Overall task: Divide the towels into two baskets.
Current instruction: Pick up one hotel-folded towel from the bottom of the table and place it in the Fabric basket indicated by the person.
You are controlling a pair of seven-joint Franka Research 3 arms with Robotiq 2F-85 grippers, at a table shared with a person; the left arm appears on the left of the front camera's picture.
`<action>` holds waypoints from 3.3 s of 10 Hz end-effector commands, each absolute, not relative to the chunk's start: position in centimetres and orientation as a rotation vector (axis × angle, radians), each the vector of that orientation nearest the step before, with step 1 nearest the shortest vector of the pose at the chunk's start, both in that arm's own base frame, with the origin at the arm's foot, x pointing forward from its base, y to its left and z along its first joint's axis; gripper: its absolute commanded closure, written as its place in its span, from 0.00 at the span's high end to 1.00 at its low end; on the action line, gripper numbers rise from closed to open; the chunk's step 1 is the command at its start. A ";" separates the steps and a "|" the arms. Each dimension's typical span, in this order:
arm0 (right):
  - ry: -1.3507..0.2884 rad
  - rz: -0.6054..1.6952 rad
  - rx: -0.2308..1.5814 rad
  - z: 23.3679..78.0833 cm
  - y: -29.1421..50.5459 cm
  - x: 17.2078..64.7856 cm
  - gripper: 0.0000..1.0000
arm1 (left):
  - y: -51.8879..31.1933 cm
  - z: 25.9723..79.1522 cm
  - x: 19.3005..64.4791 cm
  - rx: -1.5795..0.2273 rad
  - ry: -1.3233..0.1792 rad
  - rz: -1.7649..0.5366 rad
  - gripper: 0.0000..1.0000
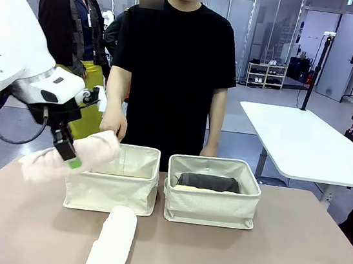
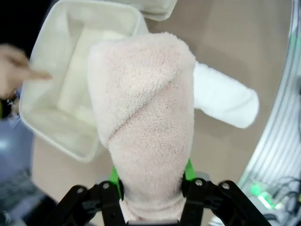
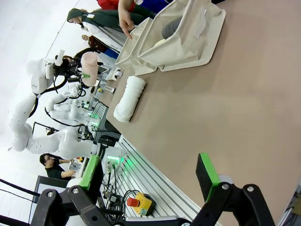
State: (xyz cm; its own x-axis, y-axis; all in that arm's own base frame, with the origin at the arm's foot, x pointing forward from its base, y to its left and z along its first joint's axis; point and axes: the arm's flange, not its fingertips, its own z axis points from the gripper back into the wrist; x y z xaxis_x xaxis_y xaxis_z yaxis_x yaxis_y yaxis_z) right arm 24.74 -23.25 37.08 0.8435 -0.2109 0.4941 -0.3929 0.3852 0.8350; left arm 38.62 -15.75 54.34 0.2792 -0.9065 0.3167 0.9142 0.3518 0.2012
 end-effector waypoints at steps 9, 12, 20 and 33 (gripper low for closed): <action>-0.603 0.131 1.193 37.3 -23.1 24.4 1.00 | -20.4 54.1 45.3 0.185 -0.334 -1.914 0.55; -0.603 0.131 1.193 37.3 -23.1 24.4 1.00 | -22.0 52.3 50.5 0.214 -0.274 -1.939 0.55; -0.603 0.131 1.193 37.3 -23.1 24.4 1.00 | -21.8 44.1 58.8 0.251 -0.360 -1.664 0.55; -0.603 0.131 1.193 37.3 -23.1 24.4 1.00 | -22.6 43.1 59.4 0.324 -0.355 -1.660 1.00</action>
State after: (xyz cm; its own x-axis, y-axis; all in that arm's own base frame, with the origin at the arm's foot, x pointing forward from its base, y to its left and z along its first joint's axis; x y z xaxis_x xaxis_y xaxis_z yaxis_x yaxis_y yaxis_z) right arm 24.74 -23.26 37.07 0.8436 -0.2109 0.4938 -0.3925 0.3853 0.8351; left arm 59.30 -22.91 43.10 -0.1216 -0.9926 -0.0004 0.9050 -0.1111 0.4108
